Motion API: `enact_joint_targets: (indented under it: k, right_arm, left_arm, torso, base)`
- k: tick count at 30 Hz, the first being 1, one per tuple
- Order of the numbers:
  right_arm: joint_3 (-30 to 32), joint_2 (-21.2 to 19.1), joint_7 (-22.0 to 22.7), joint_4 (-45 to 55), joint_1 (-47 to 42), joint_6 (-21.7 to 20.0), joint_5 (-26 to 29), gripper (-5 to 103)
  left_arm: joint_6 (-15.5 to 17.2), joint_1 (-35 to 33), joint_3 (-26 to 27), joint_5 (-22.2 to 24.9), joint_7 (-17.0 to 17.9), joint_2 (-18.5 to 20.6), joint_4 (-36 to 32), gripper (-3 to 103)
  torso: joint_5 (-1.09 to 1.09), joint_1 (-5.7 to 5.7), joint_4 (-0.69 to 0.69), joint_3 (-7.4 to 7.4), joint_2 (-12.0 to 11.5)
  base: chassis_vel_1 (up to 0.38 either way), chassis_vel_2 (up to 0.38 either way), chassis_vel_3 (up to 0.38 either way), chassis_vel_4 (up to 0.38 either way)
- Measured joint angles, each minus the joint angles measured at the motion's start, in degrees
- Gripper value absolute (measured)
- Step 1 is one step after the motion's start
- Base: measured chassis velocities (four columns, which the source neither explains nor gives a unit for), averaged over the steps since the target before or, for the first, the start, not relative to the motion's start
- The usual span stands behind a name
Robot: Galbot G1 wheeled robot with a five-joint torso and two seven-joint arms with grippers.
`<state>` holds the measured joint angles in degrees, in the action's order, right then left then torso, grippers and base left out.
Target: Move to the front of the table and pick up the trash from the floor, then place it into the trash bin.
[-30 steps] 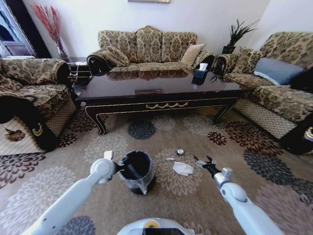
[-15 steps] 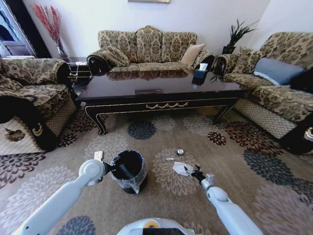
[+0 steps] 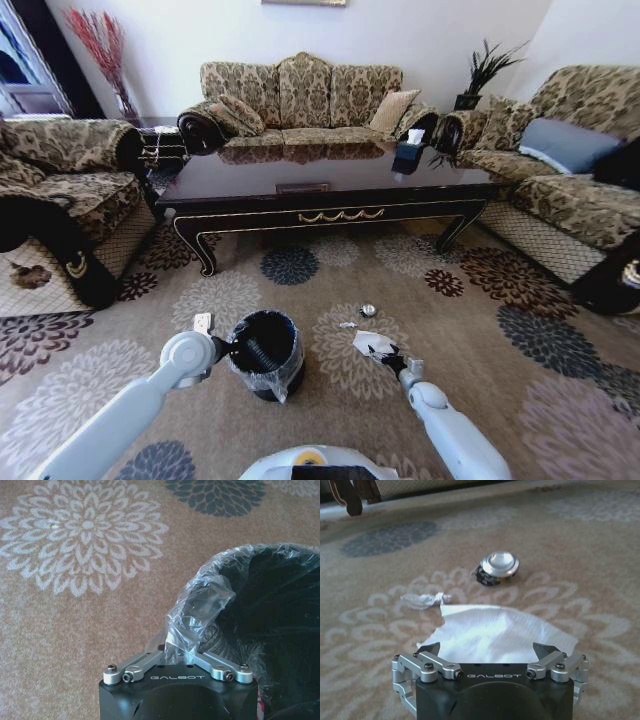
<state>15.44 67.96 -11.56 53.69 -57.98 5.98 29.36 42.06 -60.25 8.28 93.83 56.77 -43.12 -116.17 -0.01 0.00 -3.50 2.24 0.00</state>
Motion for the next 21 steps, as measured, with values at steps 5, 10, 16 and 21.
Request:
enact_joint_targets:
  k: [5, 10, 16, 21]
  right_arm:
    - [-0.41, 0.87, -0.28, -3.86, 1.28, 1.29, -1.6, 92]
    - [-0.49, 0.93, -0.46, -4.68, 1.48, 2.32, -2.71, 87]
    - [-0.06, 0.74, -0.49, -3.81, 0.83, 2.37, -2.68, 65]
    - [0.39, 0.17, -0.63, -2.63, -0.2, 2.36, -2.58, 38]
  left_arm:
    - [-0.08, -0.23, -0.14, -0.01, 0.07, 0.32, -0.4, 0]
    - [-0.04, -0.36, 0.05, -0.02, 0.04, 0.61, -0.51, 0]
    - [-0.01, -0.09, -0.26, -0.03, -0.04, 0.17, -0.2, 0]
    - [0.02, -0.33, -0.66, -0.58, -0.26, -0.5, 0.15, 0]
  torso:
    - [-0.02, 0.0, -0.01, 0.0, 0.0]
    - [-0.03, 0.0, -0.03, 0.0, 0.0]
    - [0.02, 0.0, 0.0, 0.0, 0.0]
    - [0.03, 0.0, 0.01, 0.0, 0.0]
  base:
    - [0.0, 0.0, 0.0, 0.0]
    - [0.0, 0.0, 0.0, 0.0]
    - [0.0, 0.0, 0.0, 0.0]
    - [0.0, 0.0, 0.0, 0.0]
